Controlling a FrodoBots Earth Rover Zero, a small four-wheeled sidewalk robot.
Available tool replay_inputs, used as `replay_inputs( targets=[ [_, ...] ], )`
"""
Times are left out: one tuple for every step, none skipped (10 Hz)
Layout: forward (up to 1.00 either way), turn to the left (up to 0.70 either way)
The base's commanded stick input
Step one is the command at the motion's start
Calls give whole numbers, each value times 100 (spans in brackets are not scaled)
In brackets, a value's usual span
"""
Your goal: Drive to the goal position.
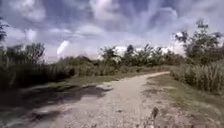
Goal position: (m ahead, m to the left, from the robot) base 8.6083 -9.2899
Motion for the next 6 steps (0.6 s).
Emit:
replay_inputs(
  targets=[
    [100, 0],
    [100, 0],
    [100, 0],
    [100, 0],
    [100, 0],
    [100, 0]
  ],
)
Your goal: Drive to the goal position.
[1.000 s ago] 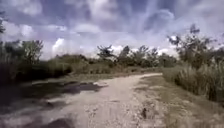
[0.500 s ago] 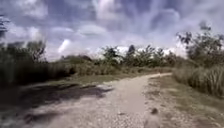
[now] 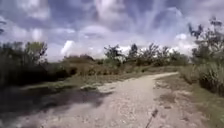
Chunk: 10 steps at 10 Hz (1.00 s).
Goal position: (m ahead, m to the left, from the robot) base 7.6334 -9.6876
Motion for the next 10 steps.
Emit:
replay_inputs(
  targets=[
    [100, 0],
    [100, 0],
    [100, -4],
    [100, -25],
    [100, -38],
    [100, -40],
    [100, -40],
    [100, -40],
    [100, -40],
    [100, -40]
  ],
)
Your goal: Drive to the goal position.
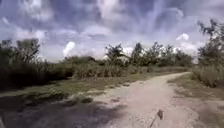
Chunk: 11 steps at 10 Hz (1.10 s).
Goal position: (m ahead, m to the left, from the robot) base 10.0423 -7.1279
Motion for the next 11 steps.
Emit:
replay_inputs(
  targets=[
    [100, -40],
    [100, -40],
    [100, -40],
    [100, -40],
    [100, -40],
    [100, -21],
    [100, 0],
    [100, 0],
    [100, 0],
    [100, 0],
    [100, 0]
  ],
)
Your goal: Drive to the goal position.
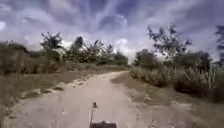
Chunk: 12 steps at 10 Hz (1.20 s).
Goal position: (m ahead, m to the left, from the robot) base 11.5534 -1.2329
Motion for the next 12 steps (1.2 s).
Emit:
replay_inputs(
  targets=[
    [100, 0],
    [100, 0],
    [100, 0],
    [100, 0],
    [100, 0],
    [100, 0],
    [100, 0],
    [100, 0],
    [100, 0],
    [100, 0],
    [100, 0],
    [100, 0]
  ],
)
